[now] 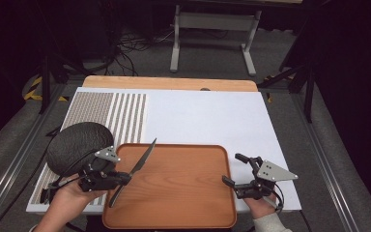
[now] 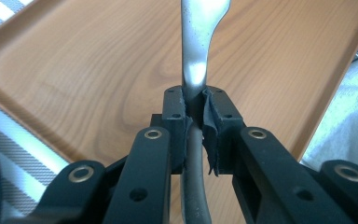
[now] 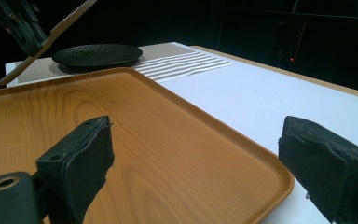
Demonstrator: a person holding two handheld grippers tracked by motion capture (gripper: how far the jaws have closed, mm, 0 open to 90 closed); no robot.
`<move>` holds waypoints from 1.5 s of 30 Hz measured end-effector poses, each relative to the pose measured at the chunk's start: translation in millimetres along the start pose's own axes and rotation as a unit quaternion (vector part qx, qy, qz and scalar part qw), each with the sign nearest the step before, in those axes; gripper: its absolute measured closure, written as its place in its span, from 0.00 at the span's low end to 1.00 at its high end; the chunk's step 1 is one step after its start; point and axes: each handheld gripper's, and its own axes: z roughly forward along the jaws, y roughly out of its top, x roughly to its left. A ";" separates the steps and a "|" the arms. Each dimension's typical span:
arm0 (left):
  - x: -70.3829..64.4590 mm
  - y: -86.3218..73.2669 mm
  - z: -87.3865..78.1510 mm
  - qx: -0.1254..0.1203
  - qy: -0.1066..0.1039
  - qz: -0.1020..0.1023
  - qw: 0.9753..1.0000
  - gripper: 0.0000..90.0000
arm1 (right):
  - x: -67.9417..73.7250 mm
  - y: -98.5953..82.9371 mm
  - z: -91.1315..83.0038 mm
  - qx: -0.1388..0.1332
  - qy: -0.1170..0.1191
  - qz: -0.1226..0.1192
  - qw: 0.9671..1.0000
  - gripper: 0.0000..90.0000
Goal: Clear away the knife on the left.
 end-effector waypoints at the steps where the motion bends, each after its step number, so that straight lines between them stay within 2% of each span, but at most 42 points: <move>1: -0.5 0.1 2.4 0.006 -0.004 -0.002 1.000 0.89 | 0.1 0.1 -0.2 0.001 0.000 -0.001 1.000 0.11; 5: 2.1 0.3 9.3 0.018 -0.011 -0.019 1.000 0.89 | -0.5 -0.7 0.6 0.002 0.001 0.000 1.000 0.11; 16: 2.1 0.3 27.1 0.061 -0.007 -0.021 0.998 0.89 | -0.3 -0.4 -0.6 0.000 0.001 0.001 1.000 0.11; 19: 3.5 -0.7 31.4 0.073 -0.009 -0.029 0.997 0.89 | -0.5 -0.8 -0.4 0.001 0.001 0.001 1.000 0.11; 34: 1.7 -2.1 47.5 0.104 -0.002 -0.028 0.994 0.89 | -0.4 -0.4 -2.0 -0.002 0.000 0.001 1.000 0.11; 45: 1.6 -4.0 54.3 0.111 0.000 -0.030 0.993 0.88 | -0.4 -0.1 -2.7 -0.002 -0.001 -0.001 1.000 0.11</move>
